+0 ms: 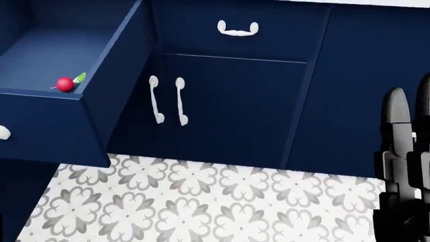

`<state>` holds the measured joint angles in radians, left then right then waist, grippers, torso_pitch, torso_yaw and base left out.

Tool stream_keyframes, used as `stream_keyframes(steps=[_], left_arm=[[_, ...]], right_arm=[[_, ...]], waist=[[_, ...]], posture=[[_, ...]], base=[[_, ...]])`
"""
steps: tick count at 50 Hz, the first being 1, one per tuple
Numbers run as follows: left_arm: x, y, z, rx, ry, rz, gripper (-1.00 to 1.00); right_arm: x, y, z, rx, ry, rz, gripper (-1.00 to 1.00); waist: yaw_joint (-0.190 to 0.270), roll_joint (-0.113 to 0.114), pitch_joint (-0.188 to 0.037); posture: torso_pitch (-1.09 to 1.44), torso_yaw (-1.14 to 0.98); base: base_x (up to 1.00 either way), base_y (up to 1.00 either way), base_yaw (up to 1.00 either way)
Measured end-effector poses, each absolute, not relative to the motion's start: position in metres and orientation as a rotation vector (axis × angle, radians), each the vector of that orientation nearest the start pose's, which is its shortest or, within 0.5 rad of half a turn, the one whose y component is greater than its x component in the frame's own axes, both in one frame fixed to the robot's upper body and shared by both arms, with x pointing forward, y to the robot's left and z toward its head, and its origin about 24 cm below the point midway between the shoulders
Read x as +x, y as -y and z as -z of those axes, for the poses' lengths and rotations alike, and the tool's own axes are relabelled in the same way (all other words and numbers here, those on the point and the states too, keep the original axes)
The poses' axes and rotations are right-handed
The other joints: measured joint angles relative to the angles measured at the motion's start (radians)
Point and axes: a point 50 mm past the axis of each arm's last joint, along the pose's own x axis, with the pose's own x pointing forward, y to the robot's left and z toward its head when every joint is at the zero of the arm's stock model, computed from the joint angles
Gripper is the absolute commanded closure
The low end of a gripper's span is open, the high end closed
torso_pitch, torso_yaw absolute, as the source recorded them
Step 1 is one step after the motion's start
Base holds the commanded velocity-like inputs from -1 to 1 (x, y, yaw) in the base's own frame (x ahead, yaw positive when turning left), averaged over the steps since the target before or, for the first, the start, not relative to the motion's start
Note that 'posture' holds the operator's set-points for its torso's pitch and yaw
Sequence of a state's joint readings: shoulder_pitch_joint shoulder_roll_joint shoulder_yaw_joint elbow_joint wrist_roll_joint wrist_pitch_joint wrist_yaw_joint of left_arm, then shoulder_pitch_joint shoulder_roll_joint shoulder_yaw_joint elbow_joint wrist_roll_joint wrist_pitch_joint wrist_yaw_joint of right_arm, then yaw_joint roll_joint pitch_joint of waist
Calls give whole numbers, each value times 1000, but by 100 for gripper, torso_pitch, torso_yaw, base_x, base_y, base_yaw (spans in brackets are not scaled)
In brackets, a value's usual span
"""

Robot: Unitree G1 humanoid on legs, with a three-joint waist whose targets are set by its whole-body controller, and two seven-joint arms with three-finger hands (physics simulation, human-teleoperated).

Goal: Close the left drawer.

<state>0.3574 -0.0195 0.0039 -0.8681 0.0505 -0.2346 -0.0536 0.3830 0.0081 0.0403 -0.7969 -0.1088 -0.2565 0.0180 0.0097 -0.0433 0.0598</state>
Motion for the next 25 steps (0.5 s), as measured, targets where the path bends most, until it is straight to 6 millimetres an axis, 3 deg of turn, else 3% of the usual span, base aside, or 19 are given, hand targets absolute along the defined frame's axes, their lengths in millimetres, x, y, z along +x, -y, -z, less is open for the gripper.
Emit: stream_keyframes(steps=[1, 2, 5, 15, 20, 25], left_arm=[[145, -160, -185, 110, 759, -57, -100], [146, -158, -183, 101, 752, -50, -100], [148, -159, -178, 105, 718, -48, -100], [146, -158, -183, 106, 748, -43, -100], [149, -162, -177, 111, 708, -64, -100], [147, -161, -181, 110, 736, -59, -100]], right_arm=[[150, 155, -169, -138, 685, 60, -100], [151, 157, -167, -145, 679, 64, -100], [153, 157, -162, -143, 648, 66, -100], [153, 157, -164, -144, 655, 66, -100], [155, 153, -160, -135, 632, 42, -100], [153, 154, -165, -139, 659, 50, -100]], waist=[[-5, -21, -6], [-12, -11, -1], [2, -17, -4], [-5, 118, -1], [26, 89, -12], [14, 33, 8]], posture=[[0, 0], [0, 0], [0, 0], [0, 0], [0, 0], [0, 0]], base=[[-5, 0, 56], [-7, 0, 56], [-6, 0, 57], [-7, 0, 56], [-5, 0, 56], [0, 0, 56]])
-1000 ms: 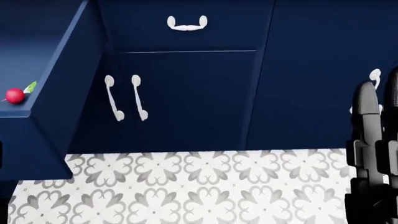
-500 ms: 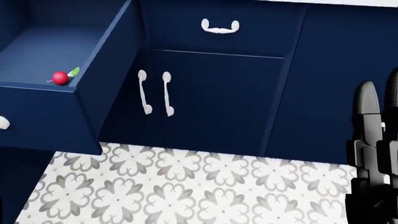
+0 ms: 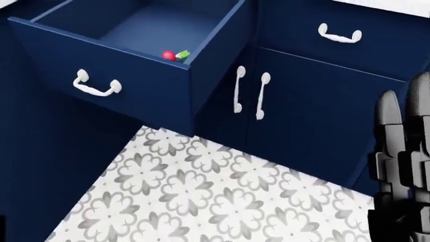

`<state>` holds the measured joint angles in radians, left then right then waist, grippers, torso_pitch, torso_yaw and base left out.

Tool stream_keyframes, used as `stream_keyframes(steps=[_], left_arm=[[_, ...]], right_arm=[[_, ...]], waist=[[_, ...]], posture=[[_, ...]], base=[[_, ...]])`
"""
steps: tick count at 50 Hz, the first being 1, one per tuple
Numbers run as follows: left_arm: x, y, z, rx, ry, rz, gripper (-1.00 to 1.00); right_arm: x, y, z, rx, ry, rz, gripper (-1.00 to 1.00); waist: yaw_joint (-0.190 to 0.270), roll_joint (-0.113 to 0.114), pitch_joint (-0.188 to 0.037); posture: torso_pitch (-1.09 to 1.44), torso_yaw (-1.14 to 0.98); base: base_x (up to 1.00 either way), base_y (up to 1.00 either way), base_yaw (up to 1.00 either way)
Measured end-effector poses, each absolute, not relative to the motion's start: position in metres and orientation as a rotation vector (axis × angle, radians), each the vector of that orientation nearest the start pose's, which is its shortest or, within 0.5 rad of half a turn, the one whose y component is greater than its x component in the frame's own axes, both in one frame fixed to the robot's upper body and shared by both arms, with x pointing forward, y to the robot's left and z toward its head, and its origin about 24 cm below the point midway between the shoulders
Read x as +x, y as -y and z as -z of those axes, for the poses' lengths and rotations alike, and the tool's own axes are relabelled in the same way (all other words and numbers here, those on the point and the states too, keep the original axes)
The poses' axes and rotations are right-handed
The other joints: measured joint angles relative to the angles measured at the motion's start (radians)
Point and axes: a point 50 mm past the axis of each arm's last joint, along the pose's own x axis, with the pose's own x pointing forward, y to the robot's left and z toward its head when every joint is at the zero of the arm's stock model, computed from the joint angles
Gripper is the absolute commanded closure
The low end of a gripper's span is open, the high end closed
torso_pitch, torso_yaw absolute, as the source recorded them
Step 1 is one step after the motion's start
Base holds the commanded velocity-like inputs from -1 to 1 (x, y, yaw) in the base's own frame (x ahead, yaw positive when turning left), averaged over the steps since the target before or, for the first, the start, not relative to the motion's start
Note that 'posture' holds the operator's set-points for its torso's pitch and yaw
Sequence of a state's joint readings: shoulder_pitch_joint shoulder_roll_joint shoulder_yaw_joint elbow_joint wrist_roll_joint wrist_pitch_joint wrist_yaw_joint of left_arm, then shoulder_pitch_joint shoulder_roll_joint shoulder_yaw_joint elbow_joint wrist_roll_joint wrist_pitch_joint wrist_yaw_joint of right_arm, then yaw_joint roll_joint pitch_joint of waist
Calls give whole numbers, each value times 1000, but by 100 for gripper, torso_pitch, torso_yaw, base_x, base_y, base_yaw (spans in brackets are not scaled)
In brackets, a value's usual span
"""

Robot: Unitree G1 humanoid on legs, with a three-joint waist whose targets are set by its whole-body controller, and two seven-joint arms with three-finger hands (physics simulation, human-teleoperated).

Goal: Close the left drawer.

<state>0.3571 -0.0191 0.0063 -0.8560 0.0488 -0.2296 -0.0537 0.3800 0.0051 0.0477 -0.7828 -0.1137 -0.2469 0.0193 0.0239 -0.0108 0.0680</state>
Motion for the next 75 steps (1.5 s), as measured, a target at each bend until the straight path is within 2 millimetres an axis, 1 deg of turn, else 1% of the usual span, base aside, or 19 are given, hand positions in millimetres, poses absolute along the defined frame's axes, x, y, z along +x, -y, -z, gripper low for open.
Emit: stream_keyframes(steps=[4, 8, 15, 18, 19, 23, 29, 32, 37, 43, 46, 51, 58, 60, 61, 66, 71, 74, 75], left_arm=[[146, -161, -183, 111, 749, -59, -100], [148, -159, -178, 103, 720, -46, -100], [146, -158, -183, 103, 749, -46, -100], [145, -159, -184, 106, 754, -48, -100], [146, -160, -183, 112, 748, -54, -100], [148, -162, -178, 108, 711, -65, -100], [146, -162, -182, 108, 743, -62, -100], [145, -161, -183, 108, 746, -61, -100], [148, -160, -178, 102, 717, -48, -100], [145, -159, -183, 101, 753, -48, -100], [145, -158, -183, 102, 754, -47, -100], [148, -162, -177, 108, 713, -67, -100], [145, -161, -183, 107, 747, -64, -100], [144, -161, -184, 107, 750, -64, -100], [145, -160, -183, 100, 752, -60, -100], [147, -160, -179, 101, 724, -53, -100], [145, -160, -184, 101, 754, -53, -100], [145, -160, -184, 102, 756, -53, -100], [145, -161, -183, 107, 754, -56, -100]], right_arm=[[153, 153, -166, -140, 671, 47, -100], [154, 157, -160, -150, 634, 64, -100], [155, 157, -163, -148, 647, 71, -100], [154, 157, -163, -146, 649, 70, -100], [155, 155, -162, -137, 646, 64, -100], [156, 153, -158, -139, 619, 49, -100], [154, 153, -163, -140, 653, 51, -100], [154, 153, -163, -141, 653, 52, -100], [156, 157, -158, -148, 620, 69, -100], [154, 157, -162, -148, 641, 68, -100], [154, 157, -162, -148, 644, 70, -100], [157, 153, -157, -138, 613, 46, -100], [155, 153, -163, -138, 649, 49, -100], [155, 154, -163, -137, 649, 50, -100], [155, 155, -163, -144, 647, 54, -100], [157, 157, -158, -144, 610, 67, -100], [156, 156, -161, -143, 631, 65, -100], [157, 157, -161, -144, 632, 72, -100], [157, 156, -162, -138, 633, 71, -100]], waist=[[-12, -61, -7], [-18, -50, -9], [-21, 36, -1], [-18, 87, -10], [-8, 73, -7], [10, 55, -19], [-1, -9, -5], [-9, -60, -12], [-17, -44, -15], [-22, 33, -2], [-22, 82, -9], [12, 55, -21], [-1, -17, -4], [-7, -53, -10], [-16, -54, -15], [-16, -33, -16], [-21, 30, -3], [-23, 79, -10], [-14, 79, -14]], posture=[[0, 0], [0, 0], [0, 0], [0, 0], [0, 0], [0, 0], [0, 0], [0, 0], [0, 0], [0, 0], [0, 0], [0, 0], [0, 0], [0, 0], [0, 0], [0, 0], [0, 0], [0, 0], [0, 0]], base=[[0, 0, 56], [0, 0, 56], [0, 0, 56], [0, 0, 57], [0, 0, 55], [0, 0, 56], [0, 0, 56], [0, 0, 56], [0, 0, 56], [0, 0, 56], [0, 0, 56], [0, 0, 56], [0, 0, 56], [0, 0, 56], [0, 0, 56], [0, 0, 56], [0, 0, 53], [0, 0, 46], [0, 0, 48]])
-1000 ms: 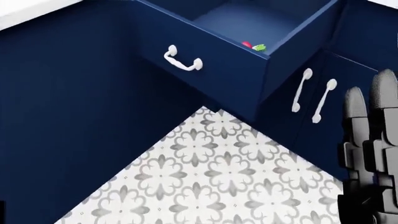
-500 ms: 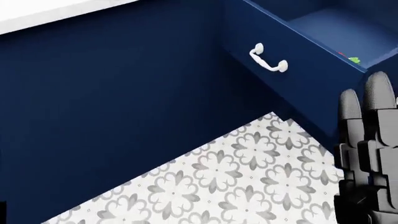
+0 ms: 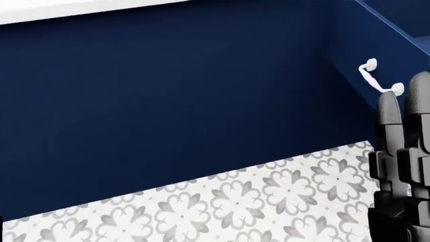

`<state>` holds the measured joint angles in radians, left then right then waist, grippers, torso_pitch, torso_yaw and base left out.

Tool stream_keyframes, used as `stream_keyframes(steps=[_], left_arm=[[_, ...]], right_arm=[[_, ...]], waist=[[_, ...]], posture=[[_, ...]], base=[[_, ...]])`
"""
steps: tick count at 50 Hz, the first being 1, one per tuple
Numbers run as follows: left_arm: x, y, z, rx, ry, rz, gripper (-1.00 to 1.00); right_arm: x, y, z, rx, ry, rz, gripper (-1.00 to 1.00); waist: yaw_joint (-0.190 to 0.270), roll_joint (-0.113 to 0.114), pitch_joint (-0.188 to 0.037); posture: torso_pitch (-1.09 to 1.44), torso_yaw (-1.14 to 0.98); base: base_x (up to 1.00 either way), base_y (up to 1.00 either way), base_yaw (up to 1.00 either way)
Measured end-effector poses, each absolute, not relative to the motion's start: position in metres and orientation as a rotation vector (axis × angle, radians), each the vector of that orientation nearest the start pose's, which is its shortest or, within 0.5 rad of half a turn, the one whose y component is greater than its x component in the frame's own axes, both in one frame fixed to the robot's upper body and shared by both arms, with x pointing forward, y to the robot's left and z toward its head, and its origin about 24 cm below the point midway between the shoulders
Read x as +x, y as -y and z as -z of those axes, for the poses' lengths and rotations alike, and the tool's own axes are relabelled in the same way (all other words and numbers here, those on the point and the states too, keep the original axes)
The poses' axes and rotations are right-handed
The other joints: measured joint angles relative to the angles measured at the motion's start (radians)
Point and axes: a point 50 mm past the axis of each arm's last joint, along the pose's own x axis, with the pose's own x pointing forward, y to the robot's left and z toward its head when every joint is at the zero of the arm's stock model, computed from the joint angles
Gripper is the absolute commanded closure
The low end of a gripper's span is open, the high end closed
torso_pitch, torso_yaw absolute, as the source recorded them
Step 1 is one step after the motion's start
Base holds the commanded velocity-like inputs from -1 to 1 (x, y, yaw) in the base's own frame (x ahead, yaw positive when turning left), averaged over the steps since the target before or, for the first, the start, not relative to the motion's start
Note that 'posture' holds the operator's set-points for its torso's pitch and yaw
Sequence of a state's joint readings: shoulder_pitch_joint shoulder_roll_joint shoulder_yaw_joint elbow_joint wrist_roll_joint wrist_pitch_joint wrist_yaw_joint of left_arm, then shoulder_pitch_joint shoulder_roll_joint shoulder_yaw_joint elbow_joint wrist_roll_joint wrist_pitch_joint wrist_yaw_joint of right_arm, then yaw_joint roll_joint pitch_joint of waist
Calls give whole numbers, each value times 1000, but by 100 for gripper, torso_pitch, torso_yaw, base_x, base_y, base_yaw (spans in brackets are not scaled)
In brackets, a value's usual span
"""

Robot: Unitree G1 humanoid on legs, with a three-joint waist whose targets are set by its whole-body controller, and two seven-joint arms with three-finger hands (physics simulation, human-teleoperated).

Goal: Close the left drawer.

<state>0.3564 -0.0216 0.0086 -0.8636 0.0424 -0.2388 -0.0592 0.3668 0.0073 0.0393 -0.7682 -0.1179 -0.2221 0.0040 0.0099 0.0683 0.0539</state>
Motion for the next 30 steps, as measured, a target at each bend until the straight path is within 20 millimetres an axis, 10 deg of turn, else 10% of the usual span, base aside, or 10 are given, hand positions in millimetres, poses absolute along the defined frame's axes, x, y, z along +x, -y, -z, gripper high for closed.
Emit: stream_keyframes(steps=[11, 20, 30], left_arm=[[144, -161, -184, 106, 759, -63, -100], [145, -160, -182, 101, 743, -54, -100], [146, -162, -181, 104, 734, -64, -100]], right_arm=[[154, 156, -166, -125, 658, 68, -100], [157, 157, -158, -118, 614, 57, -100], [156, 153, -160, -111, 627, 34, -100]], waist=[[20, -125, -9], [1, -72, -26], [0, -100, -17]], posture=[[0, 0], [0, 0], [0, 0]], base=[[0, 2, 13], [0, 0, 0], [0, -17, 0]])
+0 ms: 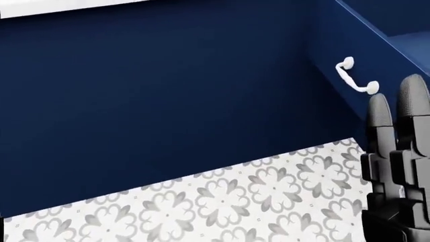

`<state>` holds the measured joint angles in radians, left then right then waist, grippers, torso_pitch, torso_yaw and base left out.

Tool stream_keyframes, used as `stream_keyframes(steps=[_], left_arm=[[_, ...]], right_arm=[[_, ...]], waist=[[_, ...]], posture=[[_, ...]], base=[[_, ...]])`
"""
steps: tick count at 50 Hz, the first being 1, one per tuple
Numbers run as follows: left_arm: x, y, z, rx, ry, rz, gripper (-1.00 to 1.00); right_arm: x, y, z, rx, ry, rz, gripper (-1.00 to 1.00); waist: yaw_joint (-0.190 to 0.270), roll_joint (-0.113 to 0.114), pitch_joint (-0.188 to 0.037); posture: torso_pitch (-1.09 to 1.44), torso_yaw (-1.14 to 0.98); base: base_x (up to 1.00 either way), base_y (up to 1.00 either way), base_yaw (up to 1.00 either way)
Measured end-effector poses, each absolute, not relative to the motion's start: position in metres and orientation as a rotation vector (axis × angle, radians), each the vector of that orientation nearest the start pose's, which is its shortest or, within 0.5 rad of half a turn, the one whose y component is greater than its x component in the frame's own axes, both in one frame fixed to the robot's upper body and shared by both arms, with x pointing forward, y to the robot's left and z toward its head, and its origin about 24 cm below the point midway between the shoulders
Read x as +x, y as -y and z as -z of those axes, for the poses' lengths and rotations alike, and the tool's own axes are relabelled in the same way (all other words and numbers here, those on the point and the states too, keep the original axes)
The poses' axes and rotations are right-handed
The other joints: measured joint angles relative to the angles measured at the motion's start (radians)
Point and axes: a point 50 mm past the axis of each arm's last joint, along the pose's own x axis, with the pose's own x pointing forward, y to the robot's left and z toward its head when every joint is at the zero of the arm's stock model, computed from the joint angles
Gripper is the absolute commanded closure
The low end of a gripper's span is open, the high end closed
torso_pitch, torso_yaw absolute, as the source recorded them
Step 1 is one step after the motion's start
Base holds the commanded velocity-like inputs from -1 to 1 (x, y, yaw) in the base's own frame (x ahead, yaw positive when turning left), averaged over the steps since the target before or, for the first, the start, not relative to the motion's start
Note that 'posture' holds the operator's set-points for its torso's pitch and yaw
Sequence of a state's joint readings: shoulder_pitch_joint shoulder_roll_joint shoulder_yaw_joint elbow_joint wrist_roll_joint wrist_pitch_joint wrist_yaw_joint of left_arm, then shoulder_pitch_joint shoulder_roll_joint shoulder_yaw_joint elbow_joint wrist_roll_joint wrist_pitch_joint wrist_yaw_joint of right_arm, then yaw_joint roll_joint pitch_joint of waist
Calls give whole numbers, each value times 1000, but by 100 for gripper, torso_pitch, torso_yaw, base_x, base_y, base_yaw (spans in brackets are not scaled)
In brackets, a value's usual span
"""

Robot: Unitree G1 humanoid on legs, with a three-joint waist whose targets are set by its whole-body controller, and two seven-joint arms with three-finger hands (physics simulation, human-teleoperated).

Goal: Close the left drawer.

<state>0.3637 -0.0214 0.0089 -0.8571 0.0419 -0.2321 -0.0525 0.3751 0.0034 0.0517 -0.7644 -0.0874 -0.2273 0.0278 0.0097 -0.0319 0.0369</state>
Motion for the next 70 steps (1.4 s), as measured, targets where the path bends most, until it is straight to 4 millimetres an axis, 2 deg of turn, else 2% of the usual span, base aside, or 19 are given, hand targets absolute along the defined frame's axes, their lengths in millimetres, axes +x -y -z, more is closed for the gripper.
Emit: stream_keyframes(steps=[1, 3, 6, 13, 17, 22, 24, 28, 30, 36, 41, 49, 51, 54, 56, 60, 62, 66, 70], left_arm=[[145, -160, -182, 100, 745, -59, -100], [146, -158, -182, 94, 744, -45, -100], [146, -159, -181, 100, 737, -46, -100], [145, -159, -183, 99, 751, -50, -100], [145, -159, -184, 101, 753, -50, -100], [146, -161, -180, 101, 731, -57, -100], [147, -162, -180, 101, 724, -60, -100], [146, -162, -180, 101, 724, -62, -100], [145, -161, -183, 101, 743, -57, -100], [144, -161, -185, 99, 761, -56, -100], [148, -160, -178, 98, 719, -45, -100], [144, -159, -184, 99, 760, -45, -100], [145, -161, -181, 105, 741, -54, -100], [147, -162, -178, 102, 718, -59, -100], [146, -161, -180, 101, 733, -56, -100], [144, -161, -183, 103, 752, -58, -100], [144, -161, -184, 103, 756, -58, -100], [147, -158, -179, 93, 727, -39, -100], [146, -159, -181, 99, 737, -47, -100]], right_arm=[[156, 154, -161, -115, 631, 37, -100], [157, 157, -159, -122, 620, 50, -100], [157, 157, -157, -117, 607, 50, -100], [156, 156, -160, -122, 628, 52, -100], [156, 155, -160, -119, 628, 47, -100], [157, 154, -156, -113, 609, 31, -100], [158, 152, -157, -107, 613, 24, -100], [157, 152, -158, -103, 617, 16, -100], [156, 152, -159, -105, 624, 19, -100], [156, 153, -161, -109, 635, 19, -100], [158, 155, -154, -113, 596, 35, -100], [157, 154, -159, -113, 625, 30, -100], [158, 152, -155, -103, 609, 21, -100], [159, 152, -152, -108, 585, 16, -100], [159, 152, -155, -109, 599, 19, -100], [157, 151, -159, -106, 626, 16, -100], [157, 151, -160, -106, 630, 16, -100], [159, 156, -153, -115, 588, 36, -100], [159, 154, -155, -109, 602, 28, -100]], waist=[[-3, -8, 0], [-13, 5, 9], [-12, 4, 9], [-3, 49, 23], [-34, 75, 5], [-27, 32, -6], [-12, 24, 5], [-1, 59, 5], [-1, 60, 2], [-3, -18, 1], [-11, 10, 14], [2, 100, 24], [13, 81, 28], [11, 83, 14], [9, 66, 11], [12, 14, 15], [6, -30, 4], [-13, -10, 10], [-3, 33, 23]], posture=[[0, 0], [0, 0], [0, 0], [0, 0], [0, 0], [0, 0], [0, 0], [0, 0], [0, 0], [0, 0], [0, 0], [0, 0], [0, 0], [0, 0], [0, 0], [0, 0], [0, 0], [0, 0], [0, 0]], base=[[0, -13, 0], [0, -14, 0], [0, -13, 0], [0, -11, 0], [0, -3, 0], [0, -4, 0], [0, -10, 0], [0, -19, 0], [0, -19, 0], [0, -19, 0], [0, -18, 0], [0, -19, 0], [0, -20, 0], [0, -19, 0], [0, -19, 0], [0, -19, 0], [0, -20, 0], [0, -19, 0], [0, -19, 0]])
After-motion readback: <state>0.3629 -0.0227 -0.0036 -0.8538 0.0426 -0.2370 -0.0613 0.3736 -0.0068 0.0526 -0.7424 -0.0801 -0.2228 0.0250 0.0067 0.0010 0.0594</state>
